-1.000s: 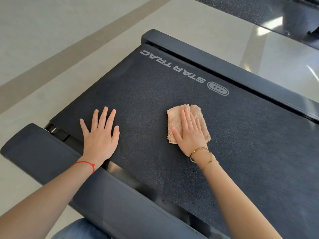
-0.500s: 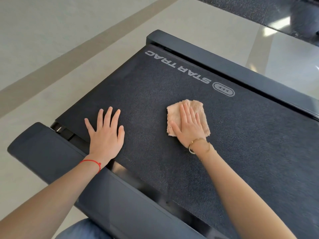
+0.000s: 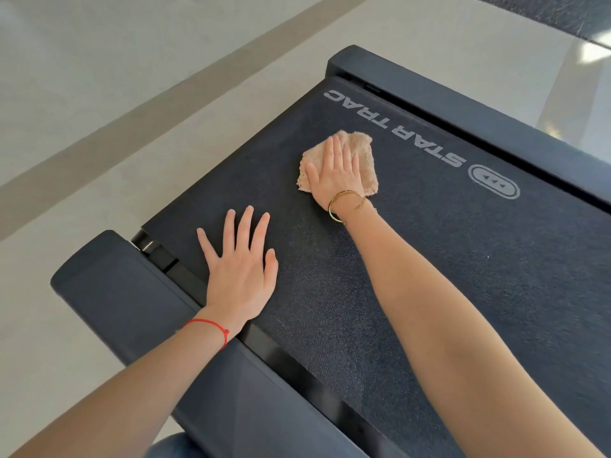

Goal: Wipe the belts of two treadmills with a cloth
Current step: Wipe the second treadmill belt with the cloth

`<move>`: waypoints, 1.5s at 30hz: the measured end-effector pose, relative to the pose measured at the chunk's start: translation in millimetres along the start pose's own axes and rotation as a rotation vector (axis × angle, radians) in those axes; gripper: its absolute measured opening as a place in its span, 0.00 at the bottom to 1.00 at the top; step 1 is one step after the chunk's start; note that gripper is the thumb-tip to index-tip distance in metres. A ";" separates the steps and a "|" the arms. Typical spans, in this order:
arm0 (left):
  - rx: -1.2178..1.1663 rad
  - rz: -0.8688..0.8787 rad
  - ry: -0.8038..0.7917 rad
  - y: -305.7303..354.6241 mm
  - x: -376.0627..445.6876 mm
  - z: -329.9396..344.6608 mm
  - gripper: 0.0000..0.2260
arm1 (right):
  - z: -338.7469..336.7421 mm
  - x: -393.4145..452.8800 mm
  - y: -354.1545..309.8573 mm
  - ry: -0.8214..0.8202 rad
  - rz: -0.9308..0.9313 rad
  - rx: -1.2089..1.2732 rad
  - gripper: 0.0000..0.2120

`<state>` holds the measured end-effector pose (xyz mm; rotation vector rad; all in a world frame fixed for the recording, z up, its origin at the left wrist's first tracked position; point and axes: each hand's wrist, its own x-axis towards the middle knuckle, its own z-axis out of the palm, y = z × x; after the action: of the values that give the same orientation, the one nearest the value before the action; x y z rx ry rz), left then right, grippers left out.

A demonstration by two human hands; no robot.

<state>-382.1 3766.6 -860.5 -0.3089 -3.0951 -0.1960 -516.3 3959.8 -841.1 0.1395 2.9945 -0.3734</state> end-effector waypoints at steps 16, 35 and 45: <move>-0.040 0.018 -0.004 1.4 -4.4 -5.7 0.25 | 10.3 -211.8 49.9 -0.020 -0.191 -0.044 0.33; -0.021 0.015 0.007 -1.1 0.1 1.0 0.26 | 7.1 -50.5 0.3 -0.041 0.151 0.010 0.31; -0.020 0.029 0.009 0.3 -3.7 -2.8 0.25 | 19.8 -154.7 9.0 -0.007 -0.233 -0.050 0.32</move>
<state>-378.3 3765.8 -857.8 -0.3525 -3.0794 -0.2266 -360.3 3951.8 -842.1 -0.2163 3.0166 -0.3198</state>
